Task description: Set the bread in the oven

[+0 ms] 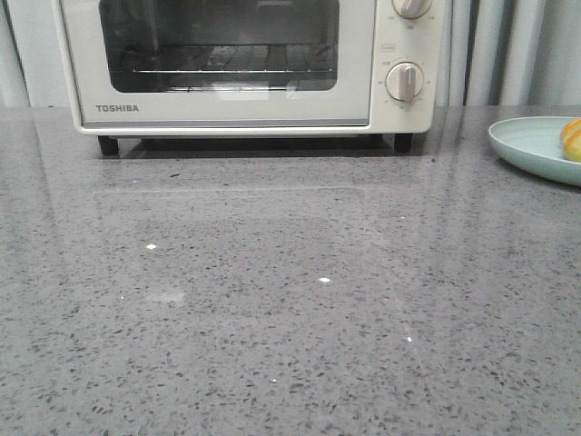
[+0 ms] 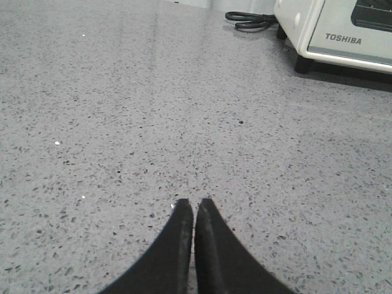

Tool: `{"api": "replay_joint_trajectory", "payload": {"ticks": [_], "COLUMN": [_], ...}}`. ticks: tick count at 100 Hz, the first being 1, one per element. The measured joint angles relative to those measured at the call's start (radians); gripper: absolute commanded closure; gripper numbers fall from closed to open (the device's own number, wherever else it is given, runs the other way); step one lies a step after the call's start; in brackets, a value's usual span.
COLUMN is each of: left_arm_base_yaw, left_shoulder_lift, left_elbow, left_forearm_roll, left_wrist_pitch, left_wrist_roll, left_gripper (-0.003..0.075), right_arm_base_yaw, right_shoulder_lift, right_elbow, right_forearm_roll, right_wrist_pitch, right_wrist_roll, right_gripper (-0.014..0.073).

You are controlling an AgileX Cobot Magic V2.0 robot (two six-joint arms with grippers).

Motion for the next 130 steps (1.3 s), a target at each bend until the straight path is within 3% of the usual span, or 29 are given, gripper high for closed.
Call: {"api": "replay_joint_trajectory", "payload": {"ticks": [28, 40, 55, 78, 94, 116, 130], "left_arm_base_yaw": [0.0, 0.0, 0.0, 0.0, 0.0, 0.0, 0.0], "left_shoulder_lift": [0.0, 0.0, 0.0, 0.0, 0.0, 0.0, 0.0], "left_elbow": [0.0, 0.0, 0.0, 0.0, 0.0, 0.0, 0.0], "left_forearm_roll": [0.0, 0.0, 0.0, 0.0, 0.0, 0.0, 0.002], "left_wrist_pitch": [0.0, 0.0, 0.0, 0.0, 0.0, 0.0, 0.0], "left_wrist_roll": [0.0, 0.0, 0.0, 0.0, 0.0, 0.0, 0.0], "left_gripper": [0.0741, 0.0741, 0.0741, 0.0741, 0.0741, 0.0741, 0.0741], "right_arm_base_yaw": [0.0, 0.0, 0.0, 0.0, 0.0, 0.0, 0.0], "right_shoulder_lift": [0.0, 0.0, 0.0, 0.0, 0.0, 0.0, 0.0], "right_elbow": [0.0, 0.0, 0.0, 0.0, 0.0, 0.0, 0.0], "right_forearm_roll": [-0.006, -0.095, -0.221, -0.199, -0.031, 0.45, 0.54], "right_wrist_pitch": [0.001, -0.008, -0.11, -0.226, -0.285, -0.34, -0.328], "right_wrist_roll": [0.0, 0.0, 0.0, 0.004, 0.006, 0.006, 0.008], "right_gripper": [0.0641, 0.0641, 0.0641, 0.0641, 0.0641, 0.0641, 0.0641]}}
